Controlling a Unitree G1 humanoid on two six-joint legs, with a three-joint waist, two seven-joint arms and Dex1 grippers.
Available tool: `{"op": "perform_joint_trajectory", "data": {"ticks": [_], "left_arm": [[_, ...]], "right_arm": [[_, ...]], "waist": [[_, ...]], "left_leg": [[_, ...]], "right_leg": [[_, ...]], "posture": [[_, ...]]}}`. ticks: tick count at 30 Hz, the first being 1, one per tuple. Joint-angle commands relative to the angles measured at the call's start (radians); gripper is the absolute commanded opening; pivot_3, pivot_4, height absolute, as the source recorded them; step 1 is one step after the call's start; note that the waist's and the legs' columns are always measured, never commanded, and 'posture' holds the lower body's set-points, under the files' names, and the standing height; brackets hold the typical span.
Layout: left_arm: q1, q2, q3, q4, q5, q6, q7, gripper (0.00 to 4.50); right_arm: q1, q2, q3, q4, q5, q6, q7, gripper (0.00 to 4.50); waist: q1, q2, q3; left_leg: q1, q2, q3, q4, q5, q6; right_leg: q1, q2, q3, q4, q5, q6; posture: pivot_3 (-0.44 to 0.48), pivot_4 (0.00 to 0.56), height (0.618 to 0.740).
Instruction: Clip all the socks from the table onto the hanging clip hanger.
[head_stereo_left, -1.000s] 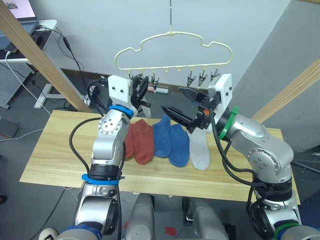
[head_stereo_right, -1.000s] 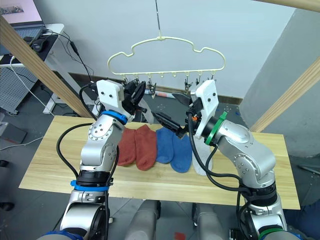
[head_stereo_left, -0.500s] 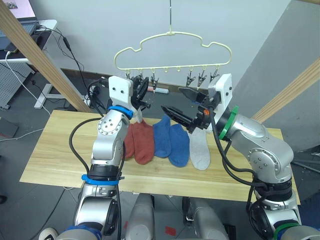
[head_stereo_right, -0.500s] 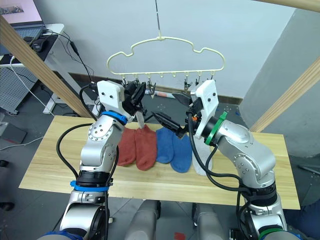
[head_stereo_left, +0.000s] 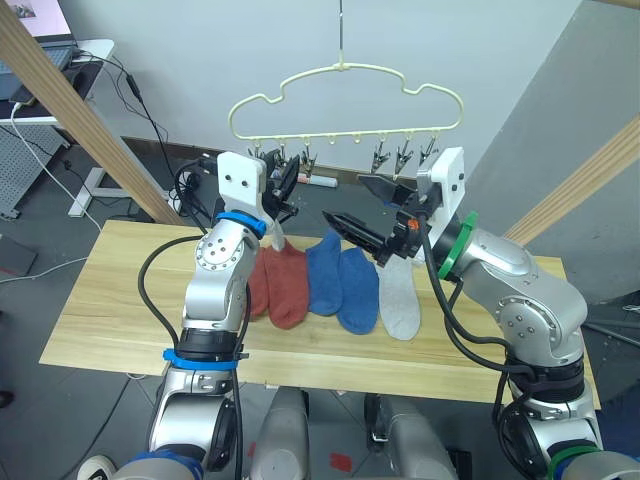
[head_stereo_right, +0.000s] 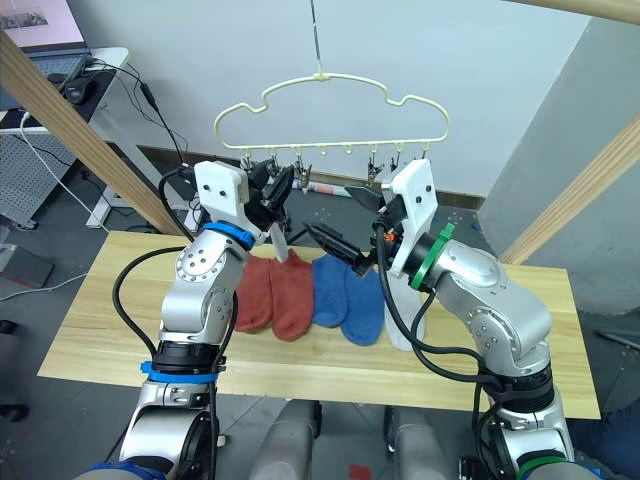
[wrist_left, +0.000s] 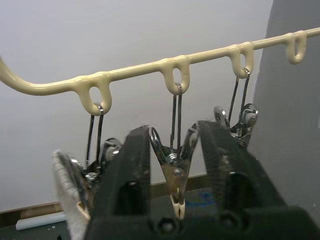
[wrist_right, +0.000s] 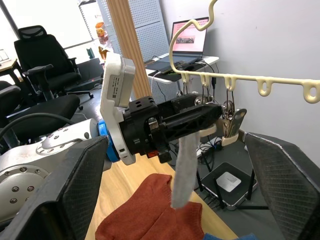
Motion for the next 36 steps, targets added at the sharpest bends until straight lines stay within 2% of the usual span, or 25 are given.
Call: {"op": "perform_joint_trajectory", "data": {"ticks": [1, 21, 24, 28, 30, 32, 36], "left_arm": [[-0.013, 0.004, 0.007, -0.021, 0.007, -0.024, 0.0, 2.37], [-0.028, 0.0, 0.008, -0.021, 0.002, -0.028, -0.007, 2.37], [-0.022, -0.001, 0.004, -0.028, -0.004, -0.027, -0.018, 1.75], [-0.022, -0.003, 0.005, -0.028, -0.004, -0.024, -0.021, 0.63], [-0.023, -0.004, 0.006, -0.027, -0.004, -0.024, -0.022, 0.24], [-0.023, -0.004, 0.007, -0.027, -0.003, -0.023, -0.023, 0.02], [-0.021, -0.003, 0.009, -0.031, -0.005, -0.015, -0.022, 0.01]], "right_arm": [[-0.009, 0.002, -0.02, -0.04, 0.018, -0.011, -0.005, 4.5], [-0.013, 0.003, -0.021, -0.033, 0.023, -0.013, -0.006, 4.5], [-0.013, 0.002, -0.022, -0.033, 0.024, -0.012, -0.006, 4.5], [-0.01, 0.003, -0.023, -0.034, 0.026, -0.011, -0.009, 4.5], [-0.01, 0.004, -0.023, -0.034, 0.027, -0.011, -0.01, 4.5], [-0.01, 0.005, -0.022, -0.035, 0.029, -0.011, -0.012, 4.5], [-0.009, 0.007, -0.021, -0.037, 0.031, -0.011, -0.015, 4.5]], "waist": [[0.0, 0.0, 0.0], [0.0, 0.0, 0.0], [0.0, 0.0, 0.0], [0.0, 0.0, 0.0], [0.0, 0.0, 0.0], [0.0, 0.0, 0.0], [0.0, 0.0, 0.0]], "left_leg": [[0.0, 0.0, 0.0, 0.0, 0.0, 0.0], [0.0, 0.0, 0.0, 0.0, 0.0, 0.0], [0.0, 0.0, 0.0, 0.0, 0.0, 0.0], [0.0, 0.0, 0.0, 0.0, 0.0, 0.0], [0.0, 0.0, 0.0, 0.0, 0.0, 0.0], [0.0, 0.0, 0.0, 0.0, 0.0, 0.0], [0.0, 0.0, 0.0, 0.001, 0.0, 0.0]], "right_leg": [[0.0, 0.0, 0.0, 0.0, 0.0, 0.0], [0.0, 0.0, 0.0, 0.0, 0.0, 0.0], [0.0, 0.0, 0.0, 0.0, 0.0, 0.0], [0.0, 0.0, 0.0, 0.0, 0.0, 0.0], [0.0, 0.0, 0.0, 0.0, 0.0, 0.0], [0.0, 0.0, 0.0, 0.0, 0.0, 0.0], [0.0, 0.0, 0.0, 0.001, 0.0, 0.0]], "posture": [[0.177, 0.301, 0.74], [0.177, 0.303, 0.74], [0.176, 0.303, 0.74], [0.176, 0.301, 0.74], [0.176, 0.301, 0.74], [0.176, 0.301, 0.74], [0.179, 0.298, 0.74]]}}
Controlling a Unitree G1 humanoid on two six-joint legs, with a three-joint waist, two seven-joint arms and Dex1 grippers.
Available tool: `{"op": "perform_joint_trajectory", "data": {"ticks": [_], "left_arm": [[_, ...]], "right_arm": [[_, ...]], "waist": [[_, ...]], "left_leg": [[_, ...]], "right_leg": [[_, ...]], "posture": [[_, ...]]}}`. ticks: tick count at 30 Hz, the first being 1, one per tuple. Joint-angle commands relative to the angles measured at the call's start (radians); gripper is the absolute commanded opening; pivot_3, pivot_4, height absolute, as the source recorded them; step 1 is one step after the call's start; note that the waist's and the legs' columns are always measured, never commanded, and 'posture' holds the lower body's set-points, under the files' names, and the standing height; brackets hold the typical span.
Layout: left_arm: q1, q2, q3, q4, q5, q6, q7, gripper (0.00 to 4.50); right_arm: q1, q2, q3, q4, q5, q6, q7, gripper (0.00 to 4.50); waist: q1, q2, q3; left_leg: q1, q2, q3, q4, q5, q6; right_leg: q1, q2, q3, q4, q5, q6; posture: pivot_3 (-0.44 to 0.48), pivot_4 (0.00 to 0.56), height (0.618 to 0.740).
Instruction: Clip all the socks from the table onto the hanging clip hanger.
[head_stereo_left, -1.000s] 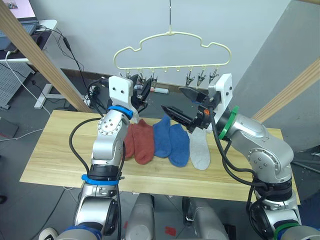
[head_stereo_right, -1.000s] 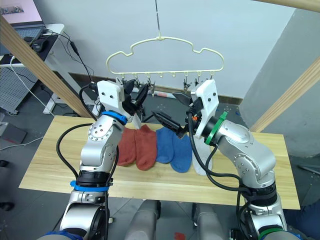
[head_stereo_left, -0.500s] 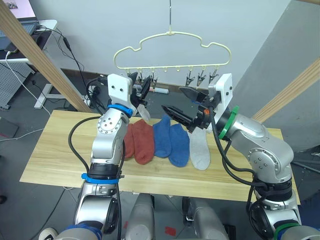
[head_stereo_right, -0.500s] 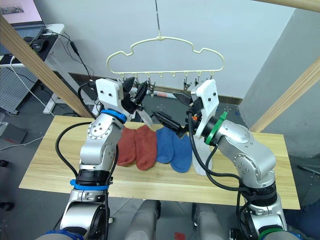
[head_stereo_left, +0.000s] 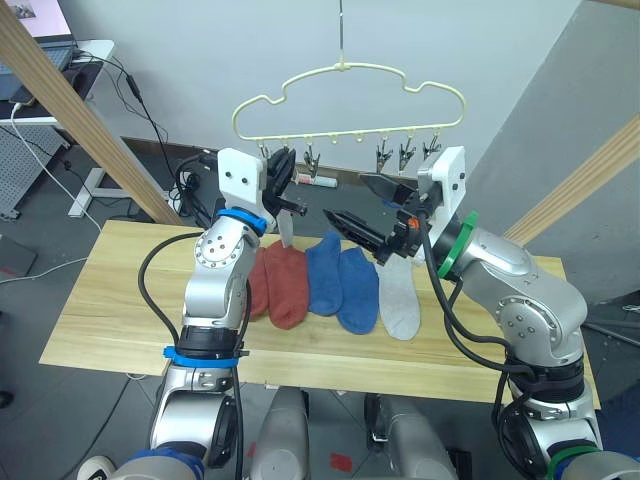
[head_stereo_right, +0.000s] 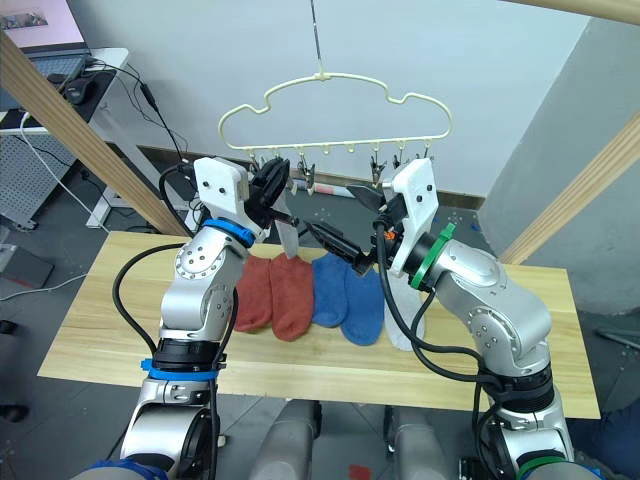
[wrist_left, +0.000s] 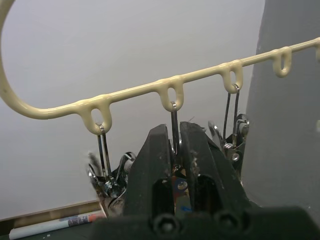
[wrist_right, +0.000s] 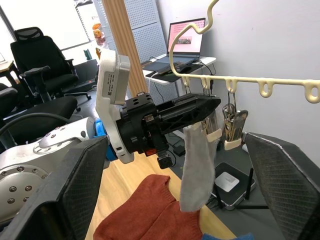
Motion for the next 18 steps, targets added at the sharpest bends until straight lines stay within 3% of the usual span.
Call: {"op": "perform_joint_trajectory", "data": {"ticks": [1, 5, 10, 13, 18], "left_arm": [[-0.006, -0.001, 0.004, -0.036, -0.007, -0.006, -0.001, 0.01], [-0.009, 0.002, 0.017, -0.039, -0.042, 0.04, -0.015, 0.01], [-0.022, 0.052, 0.087, -0.069, -0.247, 0.269, -0.114, 0.01], [-0.031, 0.095, 0.139, -0.076, -0.366, 0.416, -0.146, 0.01], [-0.033, 0.168, 0.157, -0.079, -0.423, 0.509, -0.191, 0.01]], "right_arm": [[-0.008, 0.004, -0.018, -0.036, 0.022, -0.011, 0.0, 4.5], [0.02, -0.065, 0.054, 0.011, -0.103, 0.017, -0.034, 4.5], [0.117, -0.123, 0.18, 0.196, -0.332, -0.064, -0.106, 4.5], [0.12, -0.112, 0.242, 0.359, -0.447, -0.155, -0.116, 4.5], [0.092, -0.051, 0.282, 0.625, -0.539, -0.244, -0.091, 4.5]], "waist": [[0.0, 0.0, 0.0], [0.0, 0.0, 0.0], [-0.001, -0.002, -0.002], [-0.02, -0.002, -0.001], [-0.037, -0.002, -0.001]], "left_leg": [[0.0, 0.0, 0.0, 0.0, 0.0, 0.0], [0.0, 0.0, 0.0, 0.0, 0.0, 0.0], [0.001, 0.0, -0.001, 0.0, 0.001, -0.002], [0.001, 0.0, 0.0, 0.001, 0.001, -0.002], [0.002, 0.001, -0.001, 0.001, 0.002, -0.002]], "right_leg": [[0.0, 0.0, 0.0, 0.0, 0.0, 0.0], [0.0, 0.0, 0.0, 0.0, 0.0, 0.0], [0.002, 0.0, -0.001, 0.0, 0.0, 0.0], [0.001, 0.0, 0.0, 0.0, -0.001, 0.002], [0.002, 0.001, 0.0, 0.001, -0.002, 0.004]], "posture": [[0.181, 0.299, 0.74], [0.183, 0.297, 0.74], [0.179, 0.296, 0.74], [0.179, 0.296, 0.74], [0.189, 0.295, 0.74]]}}
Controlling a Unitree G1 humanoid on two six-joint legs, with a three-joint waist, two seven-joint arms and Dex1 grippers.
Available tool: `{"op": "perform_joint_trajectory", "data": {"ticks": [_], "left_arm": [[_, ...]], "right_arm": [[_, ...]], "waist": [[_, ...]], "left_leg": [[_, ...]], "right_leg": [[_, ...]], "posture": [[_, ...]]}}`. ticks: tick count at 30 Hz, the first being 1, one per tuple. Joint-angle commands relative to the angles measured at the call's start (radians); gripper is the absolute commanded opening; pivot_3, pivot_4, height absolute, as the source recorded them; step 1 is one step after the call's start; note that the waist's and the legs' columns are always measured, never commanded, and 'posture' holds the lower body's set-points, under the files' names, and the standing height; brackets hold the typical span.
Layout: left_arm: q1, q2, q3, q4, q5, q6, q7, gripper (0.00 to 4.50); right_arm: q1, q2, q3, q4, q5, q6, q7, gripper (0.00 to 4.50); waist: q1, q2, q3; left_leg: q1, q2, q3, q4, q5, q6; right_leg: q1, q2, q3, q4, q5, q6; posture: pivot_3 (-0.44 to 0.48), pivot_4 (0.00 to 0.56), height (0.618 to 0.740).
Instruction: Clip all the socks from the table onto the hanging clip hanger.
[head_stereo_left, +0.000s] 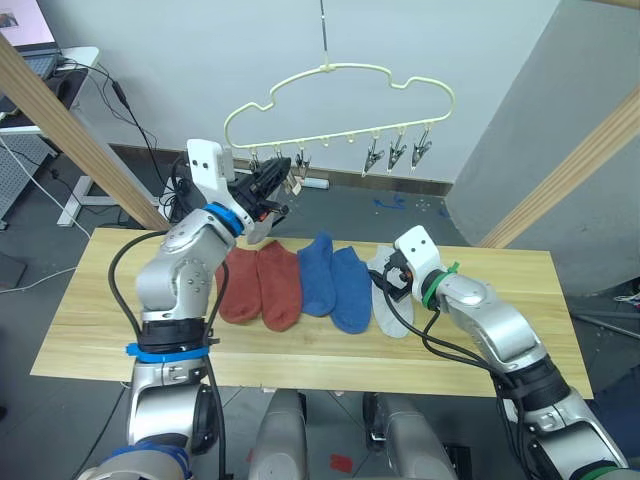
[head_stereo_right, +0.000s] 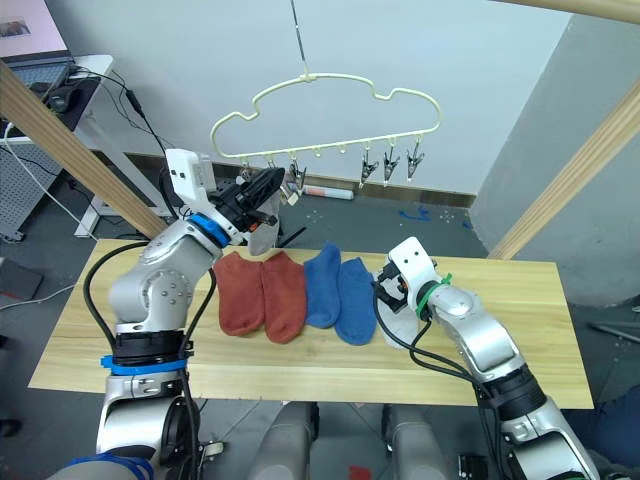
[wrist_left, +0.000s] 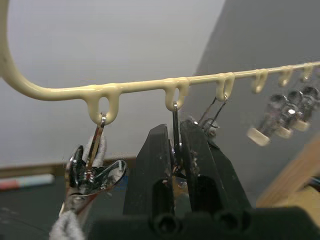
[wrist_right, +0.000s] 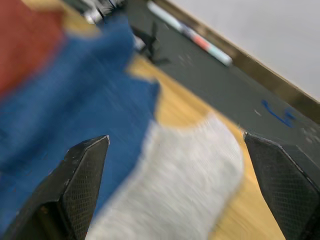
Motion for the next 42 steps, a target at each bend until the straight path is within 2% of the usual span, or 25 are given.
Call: {"op": "perform_joint_trajectory", "data": {"ticks": [1, 3, 6, 14, 17, 24, 29, 35, 42], "left_arm": [[0.0, 0.028, 0.012, -0.028, -0.027, 0.047, -0.014, 0.01], [0.002, 0.025, 0.02, -0.04, -0.043, 0.063, -0.003, 0.01], [0.01, 0.01, 0.046, -0.068, -0.1, 0.123, 0.024, 0.0], [0.017, -0.001, 0.138, -0.085, -0.295, 0.329, 0.106, 0.0], [0.005, -0.008, 0.176, -0.071, -0.364, 0.382, 0.146, 0.0], [0.001, -0.004, 0.227, -0.044, -0.482, 0.461, 0.219, 0.0], [-0.005, -0.011, 0.247, -0.025, -0.555, 0.493, 0.264, 0.0], [-0.003, -0.039, 0.235, -0.038, -0.6, 0.485, 0.303, 0.0], [-0.007, -0.036, 0.235, -0.035, -0.633, 0.478, 0.325, 0.0]], "right_arm": [[-0.015, 0.028, 0.021, 0.128, -0.058, -0.061, 0.021, 4.5], [-0.007, 0.039, 0.013, 0.19, -0.071, -0.072, 0.035, 4.5], [0.015, 0.054, -0.011, 0.246, -0.069, -0.074, 0.051, 3.9], [0.09, 0.065, -0.075, 0.188, -0.065, -0.095, 0.09, 1.08], [0.125, 0.062, -0.116, 0.086, -0.031, -0.1, 0.111, 0.06], [0.196, 0.023, -0.166, -0.258, 0.032, -0.092, 0.179, 0.02], [0.181, 0.015, -0.09, -0.446, 0.01, -0.082, 0.194, 0.02], [0.087, 0.108, -0.017, -0.479, -0.009, -0.048, 0.149, 0.02], [0.037, 0.125, 0.01, -0.48, -0.025, -0.053, 0.162, 0.02]], "waist": [[-0.002, 0.0, 0.0], [-0.005, 0.0, 0.0], [-0.007, 0.0, 0.0], [-0.008, -0.001, -0.001], [-0.008, -0.001, -0.001], [-0.01, -0.001, -0.001], [-0.011, -0.001, -0.001], [-0.009, -0.001, -0.001], [-0.005, -0.001, -0.001]], "left_leg": [[0.0, 0.0, 0.0, 0.0, 0.0, 0.0], [0.0, 0.0, 0.0, 0.0, 0.0, 0.0], [0.0, -0.001, 0.0, 0.0, 0.0, -0.001], [0.001, 0.0, 0.0, 0.001, 0.0, 0.0], [0.002, 0.0, 0.0, 0.002, 0.0, 0.0], [0.002, 0.0, 0.0, 0.002, 0.0, 0.0], [0.003, 0.0, -0.001, 0.002, 0.0, 0.0], [0.003, 0.0, -0.001, 0.002, 0.003, -0.004], [0.002, 0.0, -0.001, 0.002, 0.003, -0.005]], "right_leg": [[0.0, 0.0, 0.0, 0.0, 0.0, -0.001], [0.0, 0.0, 0.0, 0.0, 0.002, -0.003], [0.001, -0.001, 0.0, 0.0, 0.002, -0.003], [0.002, -0.001, 0.0, 0.003, 0.001, -0.001], [0.001, -0.001, 0.0, 0.005, 0.0, 0.001], [0.001, -0.001, 0.001, 0.007, -0.001, 0.001], [0.001, 0.0, 0.0, 0.007, -0.001, 0.001], [0.001, 0.0, 0.0, 0.007, -0.001, 0.001], [0.001, -0.001, -0.001, 0.006, -0.001, 0.001]], "posture": [[0.193, 0.296, 0.74], [0.193, 0.296, 0.74], [0.201, 0.301, 0.74], [0.206, 0.304, 0.74], [0.202, 0.305, 0.74], [0.191, 0.309, 0.74], [0.187, 0.305, 0.74], [0.182, 0.302, 0.74], [0.186, 0.297, 0.74]]}}
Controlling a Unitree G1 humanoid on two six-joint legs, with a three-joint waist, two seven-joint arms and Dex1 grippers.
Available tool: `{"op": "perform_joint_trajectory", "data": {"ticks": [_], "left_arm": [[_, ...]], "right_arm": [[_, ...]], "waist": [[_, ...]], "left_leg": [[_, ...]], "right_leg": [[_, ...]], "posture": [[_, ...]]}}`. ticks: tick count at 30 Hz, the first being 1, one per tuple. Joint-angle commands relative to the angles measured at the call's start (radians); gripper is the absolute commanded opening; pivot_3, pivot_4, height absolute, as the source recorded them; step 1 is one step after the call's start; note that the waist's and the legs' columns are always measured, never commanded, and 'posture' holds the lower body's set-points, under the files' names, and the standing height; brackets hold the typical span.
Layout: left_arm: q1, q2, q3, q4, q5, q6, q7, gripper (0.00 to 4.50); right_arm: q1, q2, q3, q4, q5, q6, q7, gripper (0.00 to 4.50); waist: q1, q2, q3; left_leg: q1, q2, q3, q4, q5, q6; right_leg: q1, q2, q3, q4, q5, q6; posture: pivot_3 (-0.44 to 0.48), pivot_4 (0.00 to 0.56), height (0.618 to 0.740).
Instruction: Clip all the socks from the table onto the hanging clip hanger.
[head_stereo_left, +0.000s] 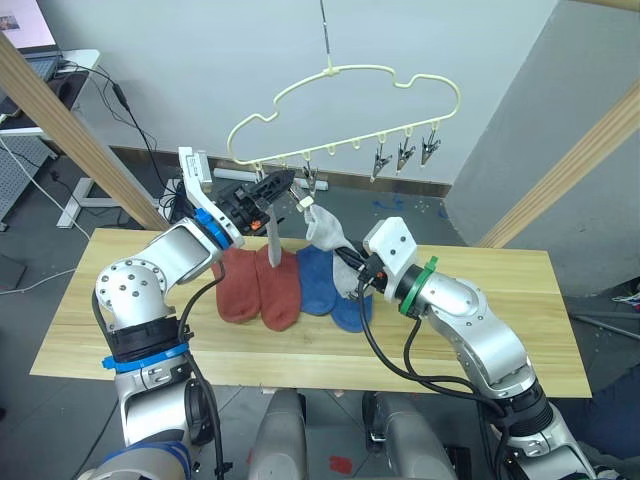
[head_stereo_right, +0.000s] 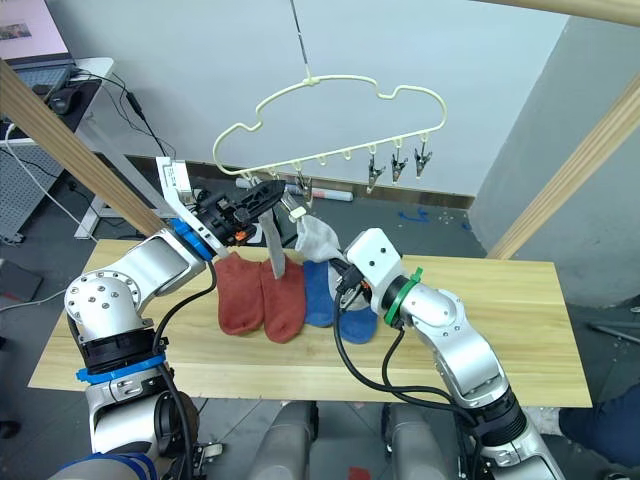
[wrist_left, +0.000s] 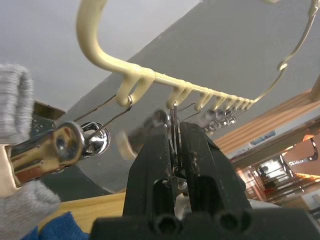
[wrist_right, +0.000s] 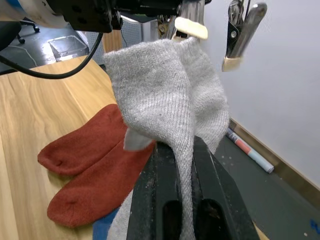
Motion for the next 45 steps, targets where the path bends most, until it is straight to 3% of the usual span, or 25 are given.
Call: {"op": "perform_joint_trajectory", "data": {"ticks": [1, 21, 31, 35, 36, 40, 45], "left_arm": [[-0.002, 0.011, 0.0, -0.009, -0.031, 0.005, 0.01, 0.0], [0.031, 0.034, -0.04, -0.062, -0.063, -0.012, -0.013, 0.0], [0.047, 0.054, -0.043, -0.069, -0.042, -0.058, -0.021, 3.16], [0.071, 0.111, -0.091, -0.114, 0.08, -0.088, -0.011, 4.25], [0.083, 0.131, -0.103, -0.131, 0.095, -0.077, -0.015, 4.25], [0.139, 0.224, -0.135, -0.201, 0.088, -0.023, -0.1, 4.27], [0.188, 0.295, -0.214, -0.263, 0.26, -0.055, -0.045, 4.27]], "right_arm": [[-0.024, 0.01, 0.016, -0.046, -0.001, -0.008, 0.009, 0.02], [-0.082, 0.042, 0.017, 0.01, -0.052, -0.043, -0.013, 0.02], [-0.084, 0.062, 0.003, 0.044, -0.05, -0.053, -0.028, 0.0], [-0.06, 0.101, -0.017, 0.097, -0.025, -0.035, -0.048, 0.0], [-0.058, 0.115, -0.028, 0.109, -0.012, -0.023, -0.053, 0.0], [-0.051, 0.144, -0.056, 0.139, 0.027, 0.038, -0.05, 1.12], [-0.021, 0.131, -0.082, 0.129, 0.026, 0.075, -0.062, 2.81]], "waist": [[0.0, 0.0, 0.0], [0.003, 0.0, 0.0], [0.02, 0.0, 0.0], [0.022, 0.0, 0.0], [0.022, 0.0, 0.0], [0.022, 0.0, 0.0], [0.027, 0.0, 0.0]], "left_leg": [[0.0, 0.0, 0.0, 0.0, 0.0, 0.0], [0.0, 0.0, -0.002, 0.0, 0.0, 0.0], [0.0, 0.0, -0.002, 0.0, 0.0, -0.001], [-0.001, 0.0, -0.002, -0.001, 0.0, 0.0], [-0.001, 0.0, -0.002, -0.001, 0.0, 0.0], [-0.001, 0.001, -0.002, -0.002, 0.0, -0.001], [-0.001, 0.0, -0.002, -0.003, -0.001, 0.001]], "right_leg": [[0.0, 0.0, 0.0, 0.0, 0.0, 0.0], [0.0, -0.003, -0.002, 0.0, 0.0, 0.0], [0.0, -0.003, -0.002, 0.0, 0.0, 0.0], [0.0, -0.003, -0.002, 0.0, 0.0, 0.0], [0.0, -0.003, -0.002, 0.0, 0.0, 0.0], [-0.001, -0.003, -0.002, -0.001, 0.001, -0.001], [-0.001, -0.003, -0.002, -0.001, 0.0, 0.0]], "posture": [[0.186, 0.297, 0.74], [0.199, 0.281, 0.74], [0.213, 0.285, 0.74], [0.221, 0.286, 0.74], [0.221, 0.286, 0.74], [0.236, 0.287, 0.74], [0.254, 0.288, 0.74]]}}
